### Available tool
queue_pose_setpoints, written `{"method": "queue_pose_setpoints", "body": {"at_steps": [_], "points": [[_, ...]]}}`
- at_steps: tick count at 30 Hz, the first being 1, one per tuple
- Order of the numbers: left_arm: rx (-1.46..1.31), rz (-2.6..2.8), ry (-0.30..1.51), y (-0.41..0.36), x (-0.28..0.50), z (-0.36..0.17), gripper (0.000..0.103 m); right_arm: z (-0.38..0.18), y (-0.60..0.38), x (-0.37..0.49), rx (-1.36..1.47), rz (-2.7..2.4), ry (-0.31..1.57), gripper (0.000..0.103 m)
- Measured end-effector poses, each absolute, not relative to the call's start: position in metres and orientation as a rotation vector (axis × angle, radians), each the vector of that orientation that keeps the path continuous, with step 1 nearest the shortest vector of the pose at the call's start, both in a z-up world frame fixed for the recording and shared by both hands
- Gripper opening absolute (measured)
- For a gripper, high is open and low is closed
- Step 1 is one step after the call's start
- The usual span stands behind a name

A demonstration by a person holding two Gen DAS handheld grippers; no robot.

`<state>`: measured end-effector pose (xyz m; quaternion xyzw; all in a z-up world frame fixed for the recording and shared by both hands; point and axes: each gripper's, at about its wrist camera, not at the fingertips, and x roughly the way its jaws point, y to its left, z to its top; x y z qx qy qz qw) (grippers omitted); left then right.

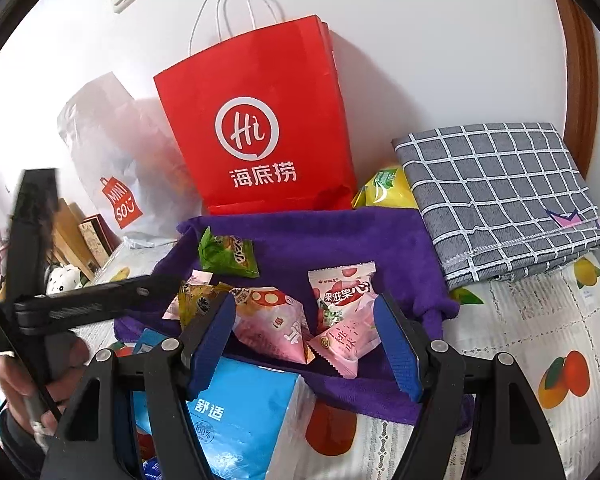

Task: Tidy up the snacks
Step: 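Open the right tool to drop the peach packet while the left tool drops the yellow bag on the towel, then grasp the pink strawberry candy bar with the right tool while the left tool moves toward the tissue box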

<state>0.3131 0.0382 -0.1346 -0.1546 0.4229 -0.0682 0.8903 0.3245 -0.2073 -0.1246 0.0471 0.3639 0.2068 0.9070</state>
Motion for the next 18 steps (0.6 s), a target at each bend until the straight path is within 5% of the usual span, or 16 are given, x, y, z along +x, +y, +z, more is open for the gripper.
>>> {"method": "queue_pose_setpoints", "body": {"at_steps": [18], "points": [[-0.232, -0.023, 0.827, 0.079, 0.26, -0.147, 0.077, -0.134, -0.178, 0.313, -0.067, 0.388, 0.69, 0.071]]}}
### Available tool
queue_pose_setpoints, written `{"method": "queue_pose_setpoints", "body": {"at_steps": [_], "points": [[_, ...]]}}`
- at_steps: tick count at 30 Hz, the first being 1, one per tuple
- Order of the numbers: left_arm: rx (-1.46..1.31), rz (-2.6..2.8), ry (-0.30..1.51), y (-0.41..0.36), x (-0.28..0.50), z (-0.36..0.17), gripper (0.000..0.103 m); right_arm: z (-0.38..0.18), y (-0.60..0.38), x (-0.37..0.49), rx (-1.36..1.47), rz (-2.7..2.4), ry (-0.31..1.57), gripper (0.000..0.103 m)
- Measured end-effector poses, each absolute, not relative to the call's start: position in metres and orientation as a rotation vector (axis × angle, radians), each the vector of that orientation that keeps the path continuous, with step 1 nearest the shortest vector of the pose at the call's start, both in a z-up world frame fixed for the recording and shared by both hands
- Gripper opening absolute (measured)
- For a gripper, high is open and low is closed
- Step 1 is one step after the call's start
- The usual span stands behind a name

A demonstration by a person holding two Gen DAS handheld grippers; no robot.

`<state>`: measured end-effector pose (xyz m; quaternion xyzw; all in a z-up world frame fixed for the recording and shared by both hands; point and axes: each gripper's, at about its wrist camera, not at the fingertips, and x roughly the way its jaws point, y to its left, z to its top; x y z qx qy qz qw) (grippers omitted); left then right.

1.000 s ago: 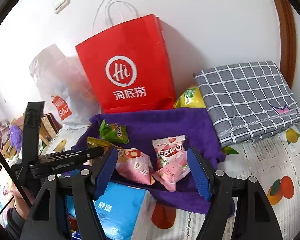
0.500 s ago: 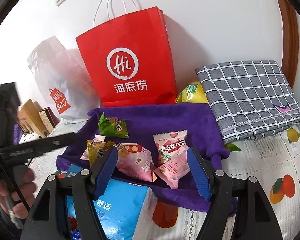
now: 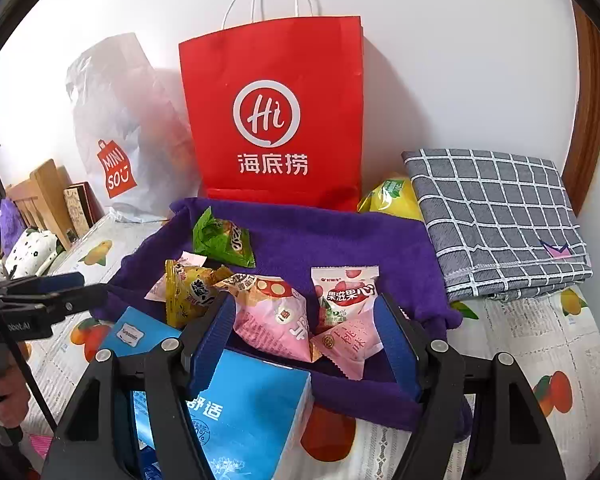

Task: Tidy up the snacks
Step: 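Grasp the pink strawberry candy bar with the right tool while the left tool moves toward the tissue box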

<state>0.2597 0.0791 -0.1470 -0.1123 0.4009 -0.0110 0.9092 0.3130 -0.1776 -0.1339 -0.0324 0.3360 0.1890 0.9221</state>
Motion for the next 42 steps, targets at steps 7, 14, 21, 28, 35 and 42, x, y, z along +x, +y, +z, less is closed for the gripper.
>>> {"method": "queue_pose_setpoints", "body": {"at_steps": [7, 14, 21, 28, 35, 42], "points": [[-0.271, -0.029, 0.768, 0.083, 0.253, -0.143, 0.077, -0.133, -0.179, 0.308, -0.061, 0.369, 0.643, 0.071], [-0.28, -0.046, 0.737, 0.08, 0.248, -0.14, 0.077, -0.135, -0.179, 0.309, -0.039, 0.352, 0.639, 0.071], [-0.24, -0.042, 0.731, 0.074, 0.247, -0.139, 0.077, -0.134, -0.177, 0.308, -0.047, 0.37, 0.658, 0.071], [-0.238, -0.058, 0.729, 0.073, 0.245, -0.136, 0.077, -0.136, -0.183, 0.299, -0.016, 0.411, 0.723, 0.07], [-0.294, -0.092, 0.727, 0.077, 0.243, -0.132, 0.077, -0.152, -0.205, 0.252, 0.026, 0.375, 0.795, 0.07], [-0.277, -0.09, 0.705, 0.074, 0.24, -0.127, 0.077, -0.159, -0.23, 0.196, 0.171, 0.361, 0.894, 0.07]]}}
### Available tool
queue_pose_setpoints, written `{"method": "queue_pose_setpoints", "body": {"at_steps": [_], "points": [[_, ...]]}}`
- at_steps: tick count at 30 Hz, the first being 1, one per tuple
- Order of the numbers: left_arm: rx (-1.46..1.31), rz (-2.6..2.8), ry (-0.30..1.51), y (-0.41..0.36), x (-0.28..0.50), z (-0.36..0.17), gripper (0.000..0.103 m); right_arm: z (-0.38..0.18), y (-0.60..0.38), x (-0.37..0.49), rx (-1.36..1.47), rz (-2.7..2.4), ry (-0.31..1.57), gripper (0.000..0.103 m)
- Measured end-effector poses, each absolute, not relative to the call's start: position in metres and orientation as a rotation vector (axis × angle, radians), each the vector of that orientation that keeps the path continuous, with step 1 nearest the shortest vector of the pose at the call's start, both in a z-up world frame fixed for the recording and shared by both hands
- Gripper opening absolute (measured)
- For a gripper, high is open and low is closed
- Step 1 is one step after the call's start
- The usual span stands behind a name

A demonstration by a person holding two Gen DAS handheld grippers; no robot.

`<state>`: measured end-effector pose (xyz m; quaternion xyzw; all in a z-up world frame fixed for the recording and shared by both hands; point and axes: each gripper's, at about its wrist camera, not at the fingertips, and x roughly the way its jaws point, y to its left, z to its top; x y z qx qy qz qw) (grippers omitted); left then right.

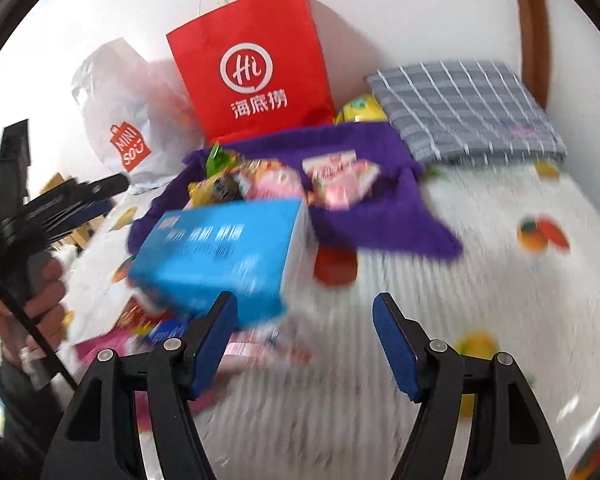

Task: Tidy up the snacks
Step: 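Grasp the pink strawberry candy bar with the right tool while the left tool moves toward the tissue box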

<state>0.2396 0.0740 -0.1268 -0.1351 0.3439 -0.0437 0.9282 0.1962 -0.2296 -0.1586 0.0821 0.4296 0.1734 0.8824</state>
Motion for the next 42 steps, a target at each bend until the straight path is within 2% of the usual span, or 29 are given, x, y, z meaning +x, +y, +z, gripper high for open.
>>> {"method": "queue_pose_setpoints", "body": {"at_steps": [7, 18, 19, 20, 21, 22, 29, 33, 37, 42], "points": [[-0.301, -0.103, 0.698, 0.078, 0.239, -0.125, 0.077, -0.172, -0.219, 0.177, 0.259, 0.367, 0.938, 0.07], [-0.292, -0.104, 0.715, 0.076, 0.242, -0.128, 0.077, -0.198, -0.213, 0.208, 0.444, 0.263, 0.983, 0.07], [-0.291, -0.101, 0.713, 0.076, 0.242, -0.128, 0.077, -0.199, -0.21, 0.21, 0.437, 0.267, 0.991, 0.061], [-0.289, -0.096, 0.712, 0.076, 0.242, -0.128, 0.077, -0.2, -0.207, 0.212, 0.427, 0.274, 1.003, 0.046], [-0.288, -0.095, 0.713, 0.076, 0.242, -0.129, 0.077, -0.201, -0.205, 0.212, 0.427, 0.291, 1.005, 0.044], [-0.292, -0.095, 0.715, 0.077, 0.242, -0.129, 0.077, -0.201, -0.204, 0.212, 0.424, 0.294, 1.009, 0.033], [-0.315, -0.107, 0.714, 0.08, 0.241, -0.129, 0.077, -0.166, -0.234, 0.202, 0.281, 0.269, 0.978, 0.022], [-0.318, -0.113, 0.713, 0.079, 0.24, -0.127, 0.077, -0.155, -0.248, 0.217, 0.079, 0.235, 1.049, 0.023], [-0.313, -0.115, 0.718, 0.078, 0.241, -0.127, 0.077, -0.167, -0.25, 0.234, 0.038, 0.204, 1.061, 0.029], [-0.285, -0.122, 0.719, 0.072, 0.241, -0.128, 0.077, -0.187, -0.236, 0.237, 0.023, 0.244, 1.108, 0.043]]}}
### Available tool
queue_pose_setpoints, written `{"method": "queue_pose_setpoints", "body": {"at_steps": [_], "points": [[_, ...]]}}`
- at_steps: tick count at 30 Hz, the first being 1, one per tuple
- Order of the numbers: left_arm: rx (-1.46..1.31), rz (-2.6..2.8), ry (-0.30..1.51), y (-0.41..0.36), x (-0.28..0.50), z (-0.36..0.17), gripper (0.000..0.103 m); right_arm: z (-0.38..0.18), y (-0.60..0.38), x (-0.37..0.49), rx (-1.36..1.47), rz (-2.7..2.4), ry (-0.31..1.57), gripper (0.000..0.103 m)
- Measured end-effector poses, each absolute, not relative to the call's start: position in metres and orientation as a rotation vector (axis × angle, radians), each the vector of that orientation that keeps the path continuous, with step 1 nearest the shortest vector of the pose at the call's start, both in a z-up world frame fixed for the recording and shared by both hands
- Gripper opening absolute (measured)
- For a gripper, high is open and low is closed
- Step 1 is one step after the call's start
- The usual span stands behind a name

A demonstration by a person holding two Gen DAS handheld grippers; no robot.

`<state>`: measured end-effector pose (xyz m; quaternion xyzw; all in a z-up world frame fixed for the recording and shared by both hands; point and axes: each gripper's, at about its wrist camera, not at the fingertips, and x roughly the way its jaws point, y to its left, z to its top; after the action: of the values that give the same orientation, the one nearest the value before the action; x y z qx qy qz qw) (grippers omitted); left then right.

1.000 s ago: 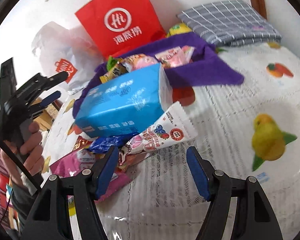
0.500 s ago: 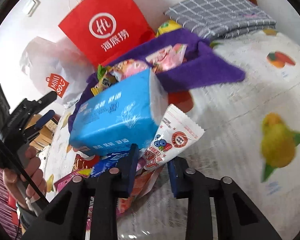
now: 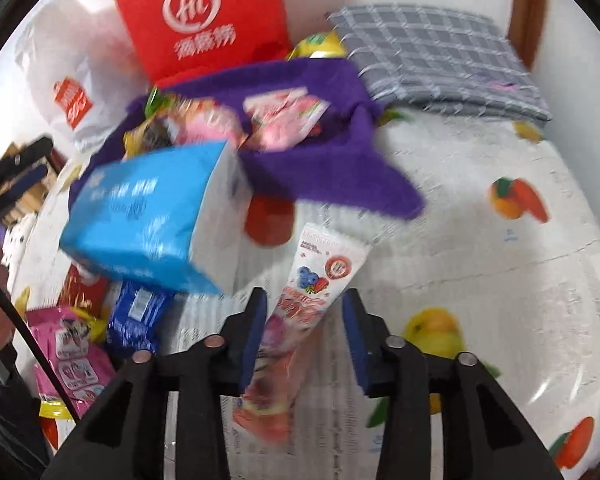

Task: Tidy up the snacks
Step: 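Grasp the pink strawberry candy bar with the right tool while the left tool moves toward the tissue box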

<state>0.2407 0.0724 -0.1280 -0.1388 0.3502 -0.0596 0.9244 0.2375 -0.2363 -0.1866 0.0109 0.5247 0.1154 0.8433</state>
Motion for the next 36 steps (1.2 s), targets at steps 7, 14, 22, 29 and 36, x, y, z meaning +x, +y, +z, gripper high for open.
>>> {"method": "queue_pose_setpoints", "body": {"at_steps": [7, 14, 22, 29, 36], "points": [[-0.289, -0.134, 0.727, 0.071, 0.241, -0.13, 0.077, -0.198, -0.224, 0.208, -0.051, 0.222, 1.016, 0.054], [-0.275, -0.13, 0.725, 0.068, 0.241, -0.13, 0.077, -0.198, -0.234, 0.216, -0.176, 0.107, 0.955, 0.022], [-0.274, -0.144, 0.736, 0.065, 0.241, -0.132, 0.077, -0.203, -0.258, 0.236, -0.052, 0.169, 0.948, 0.025], [-0.287, -0.183, 0.76, 0.06, 0.24, -0.132, 0.077, -0.203, -0.263, 0.237, 0.001, 0.191, 0.948, 0.025], [-0.231, -0.161, 0.807, 0.052, 0.231, -0.133, 0.077, -0.203, -0.265, 0.238, 0.025, 0.198, 0.947, 0.023]]}}
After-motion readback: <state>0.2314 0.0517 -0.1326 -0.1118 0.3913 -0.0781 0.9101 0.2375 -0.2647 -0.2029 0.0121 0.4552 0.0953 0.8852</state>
